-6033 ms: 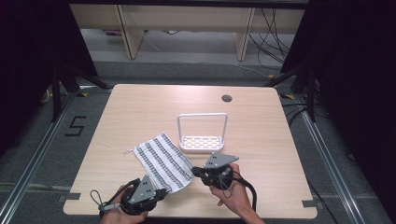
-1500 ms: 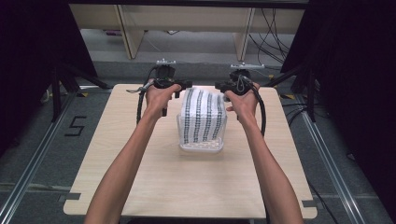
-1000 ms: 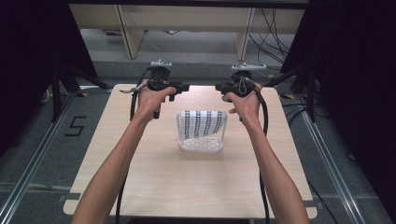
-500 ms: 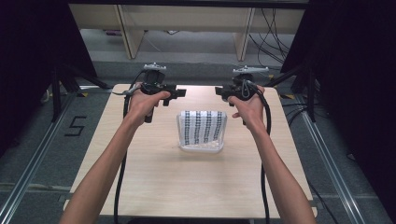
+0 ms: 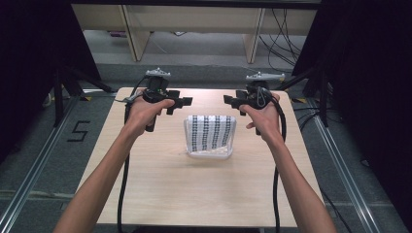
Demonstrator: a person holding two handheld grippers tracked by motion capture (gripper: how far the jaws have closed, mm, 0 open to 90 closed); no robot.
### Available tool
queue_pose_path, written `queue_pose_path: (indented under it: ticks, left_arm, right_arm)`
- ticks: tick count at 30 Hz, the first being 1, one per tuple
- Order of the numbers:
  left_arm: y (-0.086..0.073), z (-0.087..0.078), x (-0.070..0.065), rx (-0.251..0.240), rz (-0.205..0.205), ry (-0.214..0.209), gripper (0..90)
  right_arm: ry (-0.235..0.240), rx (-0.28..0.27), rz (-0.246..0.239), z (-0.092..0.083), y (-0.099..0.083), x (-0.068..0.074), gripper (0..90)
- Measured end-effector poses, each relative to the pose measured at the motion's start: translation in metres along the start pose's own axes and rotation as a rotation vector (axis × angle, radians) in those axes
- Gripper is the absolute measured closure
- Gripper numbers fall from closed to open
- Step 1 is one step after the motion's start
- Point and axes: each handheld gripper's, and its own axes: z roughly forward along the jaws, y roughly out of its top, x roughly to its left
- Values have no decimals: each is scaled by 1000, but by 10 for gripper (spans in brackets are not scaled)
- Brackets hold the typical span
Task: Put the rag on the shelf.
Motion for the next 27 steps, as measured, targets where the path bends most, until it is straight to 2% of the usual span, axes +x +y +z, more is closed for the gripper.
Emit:
queue_pose_path:
  ticks: [2,3,6,8,10,12,14,19,20,23,27]
  left_arm:
    - [-1,-1,0,2,1,-1,349]
    - [-2,-2,0,5,4,-6,345]
    - [-5,-5,-2,10,13,-3,336]
    - [-7,-6,-3,6,10,-10,334]
    - [-9,-8,-4,6,16,-13,331]
    - [-10,-10,-5,6,21,-15,328]
    - [-12,-12,-7,6,29,-24,323]
    - [-14,-15,-10,5,37,-22,316]
    - [-15,-15,-10,3,37,-22,307]
    - [-17,-17,-11,3,37,-19,294]
    - [-20,-20,-12,-2,42,-12,278]
  right_arm:
    - [-4,7,12,-1,0,2,431]
    - [3,3,-14,-2,-1,0,427]
    - [7,4,-5,-4,-2,2,420]
    - [6,3,-20,-5,-2,1,415]
    - [9,2,3,-7,-3,4,408]
    - [14,-3,-20,-8,-3,2,406]
    - [13,-1,-10,-10,-4,2,405]
    - [5,-2,-26,-12,-5,2,400]
    - [14,-3,-9,-13,-5,4,395]
    - [10,-7,-27,-14,-5,4,382]
    - [19,-5,-17,-18,-7,7,360]
